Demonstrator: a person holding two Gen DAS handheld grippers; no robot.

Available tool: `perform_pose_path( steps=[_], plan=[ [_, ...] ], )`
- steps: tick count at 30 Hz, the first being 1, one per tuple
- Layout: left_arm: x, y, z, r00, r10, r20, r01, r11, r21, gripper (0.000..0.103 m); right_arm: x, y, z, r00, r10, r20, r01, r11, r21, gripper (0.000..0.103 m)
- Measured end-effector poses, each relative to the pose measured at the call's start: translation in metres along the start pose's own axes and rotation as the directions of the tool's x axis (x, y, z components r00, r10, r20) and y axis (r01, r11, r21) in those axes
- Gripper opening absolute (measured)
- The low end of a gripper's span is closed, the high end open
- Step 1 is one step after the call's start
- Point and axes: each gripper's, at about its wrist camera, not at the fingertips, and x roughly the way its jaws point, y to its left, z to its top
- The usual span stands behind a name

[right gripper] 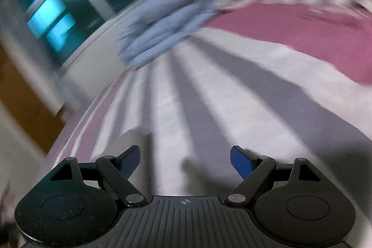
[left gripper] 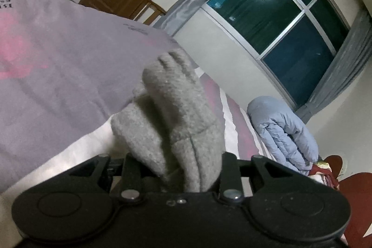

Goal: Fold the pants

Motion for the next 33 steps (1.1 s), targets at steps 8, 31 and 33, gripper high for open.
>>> perform_pose_path(
  steps=[8, 31, 33],
  plan=[
    [-0.012, -0.023, 0.002, 1.000, 0.007, -0.002, -0.007, 0.996, 0.088, 0.022, 0.021, 0.037, -0.027, 0.992, -0.069, -0.108, 0.045, 0.976, -0.214, 0.084],
    [0.016, -0.303, -0.201, 0.938, -0.160, -0.308, 0.335, 0.657, 0.675, 0.021, -0.048, -0.076, 0.010, 0.960, -0.255, 0.118, 0.201, 0.916, 0.348, 0.084],
    [0.022, -0.310, -0.224, 0.938, -0.126, -0.322, 0.327, 0.627, 0.707, 0.021, -0.051, -0.078, 0.011, 0.961, -0.249, 0.119, 0.193, 0.915, 0.355, 0.084]
  ],
)
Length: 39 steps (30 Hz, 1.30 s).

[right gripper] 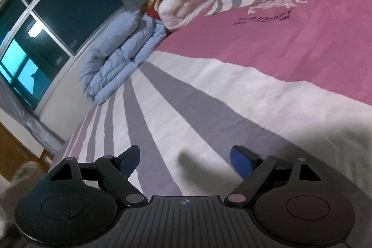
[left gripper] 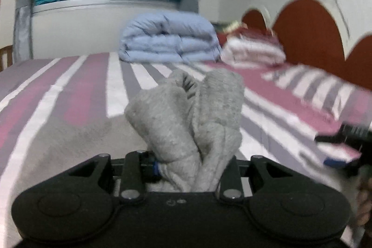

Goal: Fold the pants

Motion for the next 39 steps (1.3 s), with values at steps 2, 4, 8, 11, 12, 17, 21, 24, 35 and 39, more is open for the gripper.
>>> perform_pose_path(
  steps=[2, 4, 8, 11, 12, 17, 21, 24, 35, 39],
  plan=[
    [0.013, -0.013, -0.002, 0.999, 0.031, -0.022, -0.029, 0.998, 0.062, 0.021, -0.001, -0.002, 0.002, 1.000, 0.006, -0.001, -0.006, 1.000, 0.008, 0.084],
    [0.022, -0.026, -0.008, 0.996, 0.076, -0.036, -0.071, 0.991, 0.117, 0.021, 0.000, -0.003, 0.001, 1.000, 0.011, -0.001, -0.010, 1.000, 0.023, 0.084],
    [0.034, -0.049, -0.007, 0.987, 0.159, -0.026, -0.149, 0.963, 0.224, 0.021, 0.000, -0.005, 0.000, 1.000, 0.015, -0.002, -0.015, 0.999, 0.040, 0.084],
    [0.048, -0.068, -0.012, 0.976, 0.214, -0.048, -0.186, 0.924, 0.334, 0.022, 0.001, -0.006, 0.000, 1.000, 0.019, -0.005, -0.019, 0.998, 0.053, 0.084],
    [0.053, -0.076, -0.017, 0.970, 0.234, -0.067, -0.192, 0.903, 0.385, 0.023, 0.001, -0.006, 0.000, 1.000, 0.019, -0.005, -0.019, 0.998, 0.056, 0.084],
    [0.043, -0.087, -0.024, 0.969, 0.245, 0.024, -0.234, 0.886, 0.401, 0.096, -0.001, -0.009, -0.001, 1.000, 0.025, -0.003, -0.025, 0.997, 0.071, 0.084],
    [0.004, -0.080, -0.020, 0.981, 0.161, 0.110, -0.191, 0.913, 0.360, 0.096, -0.005, -0.011, -0.002, 1.000, 0.026, 0.005, -0.026, 0.996, 0.080, 0.084],
    [-0.036, -0.051, -0.022, 0.972, 0.153, 0.178, -0.199, 0.938, 0.283, 0.096, -0.008, -0.008, -0.004, 0.998, 0.054, 0.010, -0.055, 0.996, 0.074, 0.084],
    [-0.113, 0.138, -0.053, 0.900, 0.434, 0.036, -0.425, 0.895, -0.137, 0.097, -0.013, 0.080, -0.062, 0.856, 0.499, -0.133, -0.507, 0.862, -0.030, 0.084],
    [-0.121, 0.151, -0.069, 0.908, 0.418, 0.031, -0.401, 0.888, -0.224, 0.097, 0.000, 0.106, -0.086, 0.834, 0.492, -0.249, -0.518, 0.854, -0.045, 0.084]
  ],
)
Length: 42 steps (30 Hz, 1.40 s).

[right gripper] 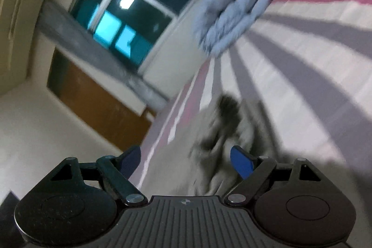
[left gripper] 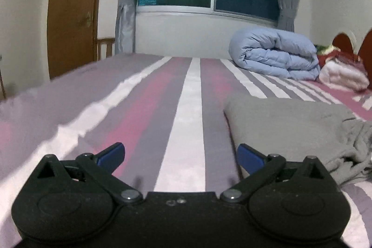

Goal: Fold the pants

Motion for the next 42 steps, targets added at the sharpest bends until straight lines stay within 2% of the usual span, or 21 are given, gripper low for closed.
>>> perform_pose_path(
  steps=[2, 5, 8, 9, 11, 12, 13, 15, 18, 19, 21, 23, 25, 30, 32, 33, 35, 36, 37, 41, 42],
  plan=[
    [0.006, 0.007, -0.004, 0.998, -0.030, -0.061, 0.026, 0.998, -0.057, 0.097, 0.011, 0.005, -0.006, 0.999, 0.003, -0.033, -0.004, 1.000, -0.016, 0.084],
    [0.013, 0.010, -0.005, 0.996, -0.038, -0.081, 0.032, 0.997, -0.071, 0.097, 0.028, 0.008, -0.011, 0.997, -0.053, -0.059, 0.051, 0.998, -0.037, 0.084],
    [0.023, 0.028, -0.008, 0.993, -0.049, -0.112, 0.031, 0.986, -0.161, 0.097, 0.041, 0.006, -0.008, 0.995, -0.070, -0.065, 0.069, 0.997, -0.030, 0.082],
    [0.025, 0.034, -0.008, 0.992, -0.053, -0.115, 0.030, 0.981, -0.190, 0.097, 0.046, 0.005, -0.006, 0.995, -0.073, -0.063, 0.071, 0.997, -0.035, 0.077],
    [0.028, 0.044, -0.010, 0.991, -0.058, -0.122, 0.028, 0.971, -0.237, 0.097, 0.054, 0.005, -0.003, 0.989, -0.130, -0.063, 0.126, 0.990, -0.062, 0.053],
    [0.028, 0.047, -0.011, 0.991, -0.060, -0.122, 0.028, 0.968, -0.249, 0.097, 0.058, 0.004, 0.000, 0.983, -0.172, -0.068, 0.167, 0.983, -0.074, 0.024],
    [0.029, 0.049, -0.012, 0.991, -0.060, -0.123, 0.027, 0.967, -0.253, 0.097, 0.064, 0.002, 0.004, 0.977, -0.196, -0.084, 0.190, 0.979, -0.073, 0.020],
    [0.031, 0.051, -0.013, 0.990, -0.064, -0.126, 0.030, 0.967, -0.252, 0.097, 0.068, 0.003, 0.009, 0.975, -0.200, -0.096, 0.192, 0.978, -0.083, 0.019],
    [0.031, 0.050, -0.013, 0.990, -0.066, -0.126, 0.034, 0.970, -0.241, 0.097, 0.051, 0.012, 0.018, 0.992, -0.128, -0.016, 0.126, 0.989, -0.071, 0.018],
    [0.031, 0.050, -0.013, 0.990, -0.066, -0.127, 0.034, 0.971, -0.237, 0.097, 0.043, 0.012, 0.020, 0.991, -0.132, 0.021, 0.133, 0.989, -0.061, 0.017],
    [0.031, 0.049, -0.013, 0.990, -0.065, -0.129, 0.034, 0.973, -0.227, 0.097, 0.037, -0.003, 0.021, 0.985, -0.168, 0.051, 0.169, 0.985, -0.020, 0.017],
    [0.031, 0.049, -0.013, 0.990, -0.060, -0.130, 0.030, 0.975, -0.220, 0.097, 0.043, -0.031, 0.017, 0.973, -0.229, -0.010, 0.229, 0.971, 0.062, 0.017],
    [0.031, 0.049, -0.014, 0.989, -0.055, -0.134, 0.025, 0.975, -0.220, 0.097, 0.040, -0.049, 0.015, 0.977, -0.213, 0.001, 0.210, 0.965, 0.159, 0.017],
    [0.028, 0.051, -0.015, 0.989, -0.043, -0.141, 0.012, 0.976, -0.215, 0.097, 0.039, -0.044, 0.014, 0.972, -0.235, 0.015, 0.232, 0.968, 0.098, 0.017],
    [0.028, 0.052, -0.015, 0.989, -0.037, -0.141, 0.006, 0.976, -0.217, 0.097, 0.040, -0.049, 0.015, 0.977, -0.211, -0.010, 0.210, 0.966, 0.148, 0.019],
    [0.027, 0.051, -0.016, 0.989, -0.035, -0.142, 0.004, 0.976, -0.218, 0.097, 0.032, -0.047, 0.017, 0.983, -0.182, 0.000, 0.180, 0.971, 0.161, 0.025],
    [0.027, 0.050, -0.016, 0.989, -0.031, -0.141, 0.000, 0.977, -0.214, 0.097, 0.021, -0.035, 0.019, 0.982, -0.183, 0.041, 0.177, 0.976, 0.127, 0.053],
    [0.026, 0.050, -0.016, 0.990, -0.030, -0.139, -0.001, 0.977, -0.213, 0.097, 0.014, -0.030, 0.017, 0.982, -0.180, 0.057, 0.173, 0.979, 0.113, 0.078],
    [0.026, 0.050, -0.016, 0.990, -0.030, -0.139, -0.001, 0.977, -0.214, 0.097, 0.009, -0.027, 0.015, 0.981, -0.180, 0.065, 0.173, 0.979, 0.109, 0.084],
    [0.026, 0.050, -0.016, 0.990, -0.028, -0.140, -0.002, 0.977, -0.212, 0.097, 0.012, -0.036, 0.009, 0.989, -0.145, -0.001, 0.143, 0.974, 0.176, 0.083],
    [0.026, 0.050, -0.016, 0.990, -0.029, -0.140, -0.002, 0.977, -0.212, 0.097, 0.015, -0.040, 0.007, 0.991, -0.134, -0.021, 0.136, 0.969, 0.206, 0.079]
  ],
)
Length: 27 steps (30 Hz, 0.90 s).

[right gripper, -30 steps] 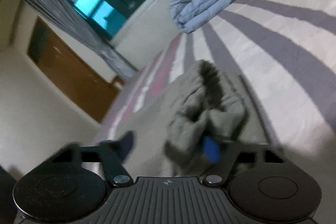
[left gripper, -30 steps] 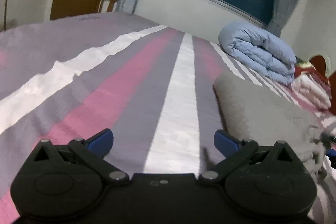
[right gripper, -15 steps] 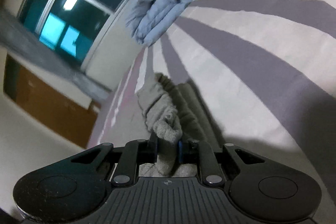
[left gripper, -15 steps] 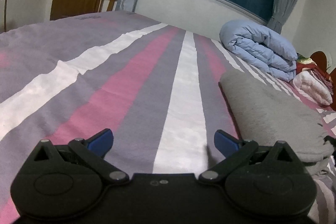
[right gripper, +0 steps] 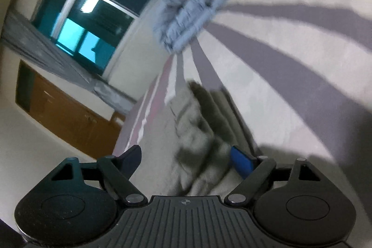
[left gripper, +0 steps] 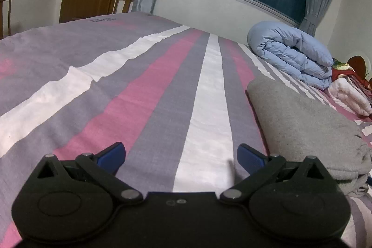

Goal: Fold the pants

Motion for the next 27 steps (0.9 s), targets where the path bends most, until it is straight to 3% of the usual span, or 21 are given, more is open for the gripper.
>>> perform_pose_path(
  steps=[6, 9, 11, 12, 14, 16, 18, 19, 20, 21, 22, 24, 27],
  plan=[
    [0.001, -0.001, -0.001, 1.000, 0.005, -0.007, -0.005, 1.000, 0.006, 0.097, 0.032, -0.004, 0.004, 0.998, 0.004, -0.061, -0.001, 0.998, 0.056, 0.076],
    [0.002, -0.004, -0.001, 1.000, 0.013, -0.012, -0.013, 1.000, 0.025, 0.097, 0.047, 0.006, 0.007, 0.997, -0.030, -0.077, 0.029, 1.000, -0.011, 0.076],
    [0.003, -0.006, -0.002, 1.000, 0.020, -0.018, -0.019, 0.999, 0.039, 0.097, 0.049, 0.017, 0.004, 0.996, -0.039, -0.081, 0.033, 0.997, -0.075, 0.057],
    [0.003, -0.007, -0.002, 1.000, 0.022, -0.019, -0.021, 0.999, 0.044, 0.097, 0.049, 0.022, 0.004, 0.996, -0.001, -0.090, -0.006, 0.997, -0.081, 0.043],
    [0.004, -0.007, -0.003, 0.999, 0.026, -0.020, -0.025, 0.998, 0.050, 0.097, 0.043, 0.033, 0.005, 0.992, 0.104, -0.068, -0.108, 0.992, -0.058, 0.042],
    [0.003, -0.008, -0.004, 0.999, 0.028, -0.021, -0.027, 0.998, 0.053, 0.097, 0.030, 0.043, 0.008, 0.974, 0.225, -0.007, -0.225, 0.974, -0.031, 0.041],
    [0.003, -0.008, -0.004, 0.999, 0.025, -0.021, -0.024, 0.998, 0.053, 0.097, 0.016, 0.040, 0.009, 0.960, 0.272, 0.071, -0.274, 0.962, 0.014, 0.040],
    [0.003, -0.008, -0.004, 0.999, 0.024, -0.023, -0.023, 0.998, 0.058, 0.097, 0.013, 0.031, 0.008, 0.968, 0.232, 0.098, -0.235, 0.972, 0.020, 0.040],
    [0.004, -0.008, -0.004, 0.999, 0.023, -0.024, -0.022, 0.998, 0.062, 0.097, 0.016, 0.016, 0.007, 0.987, 0.131, 0.094, -0.135, 0.990, 0.037, 0.040],
    [0.004, -0.008, -0.004, 0.999, 0.023, -0.026, -0.022, 0.998, 0.065, 0.097, 0.026, -0.004, 0.006, 0.999, 0.005, 0.035, -0.008, 0.996, 0.085, 0.039],
    [0.004, -0.008, -0.004, 0.999, 0.024, -0.027, -0.022, 0.998, 0.066, 0.097, 0.037, -0.022, 0.004, 0.996, -0.074, -0.038, 0.078, 0.990, 0.119, 0.035],
    [0.004, -0.009, -0.003, 0.999, 0.027, -0.028, -0.025, 0.997, 0.069, 0.097, 0.032, -0.031, 0.006, 0.999, -0.044, -0.025, 0.047, 0.989, 0.139, 0.035],
    [0.005, -0.010, -0.002, 0.999, 0.032, -0.029, -0.030, 0.997, 0.070, 0.097, 0.033, -0.014, 0.009, 0.996, -0.073, -0.056, 0.075, 0.997, 0.033, 0.041]
  ],
)
